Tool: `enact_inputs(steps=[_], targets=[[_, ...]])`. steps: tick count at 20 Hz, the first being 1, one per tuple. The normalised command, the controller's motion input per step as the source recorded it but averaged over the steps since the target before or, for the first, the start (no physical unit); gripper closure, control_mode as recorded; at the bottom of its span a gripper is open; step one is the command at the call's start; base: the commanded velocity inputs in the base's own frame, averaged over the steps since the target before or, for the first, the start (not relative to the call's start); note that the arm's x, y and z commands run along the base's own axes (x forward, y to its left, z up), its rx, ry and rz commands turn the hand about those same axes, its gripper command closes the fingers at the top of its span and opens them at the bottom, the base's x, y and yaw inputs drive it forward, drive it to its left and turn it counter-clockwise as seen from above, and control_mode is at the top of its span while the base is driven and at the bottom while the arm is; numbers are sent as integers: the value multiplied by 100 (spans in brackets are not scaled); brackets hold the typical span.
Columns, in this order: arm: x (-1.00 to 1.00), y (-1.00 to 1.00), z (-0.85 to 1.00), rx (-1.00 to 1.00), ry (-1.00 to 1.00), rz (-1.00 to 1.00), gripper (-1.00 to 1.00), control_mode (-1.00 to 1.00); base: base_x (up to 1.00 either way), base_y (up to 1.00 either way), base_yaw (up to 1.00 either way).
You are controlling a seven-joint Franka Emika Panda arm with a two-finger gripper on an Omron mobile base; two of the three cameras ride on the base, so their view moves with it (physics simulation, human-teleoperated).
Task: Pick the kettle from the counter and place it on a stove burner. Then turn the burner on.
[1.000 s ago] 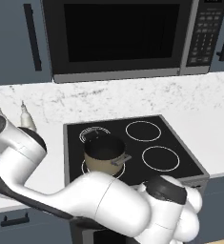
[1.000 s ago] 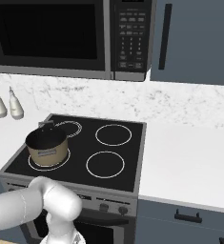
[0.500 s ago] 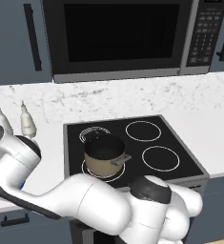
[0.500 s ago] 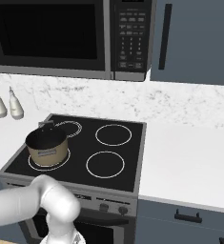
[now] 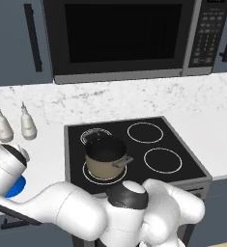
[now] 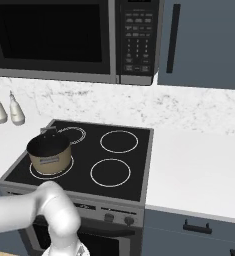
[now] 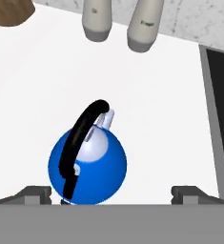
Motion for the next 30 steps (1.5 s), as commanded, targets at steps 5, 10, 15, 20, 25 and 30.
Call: enact_inputs(steps=[5,10,15,20,25,30], targets=[[35,41,-2,-2,2,-8,-100,-100,0,0,0],[29,29,-19,-4,1,-6,-100,-100,0,0,0],[16,13,-52,-6,2,-4,-100,-100,0,0,0],[18,1,-40,-3,-2,-1,100,-100,0,0,0],[3,-12,-5,0,-14,0,100,-100,0,0,0],[-22,-58,0,0,-50,0,100,-100,0,0,0]])
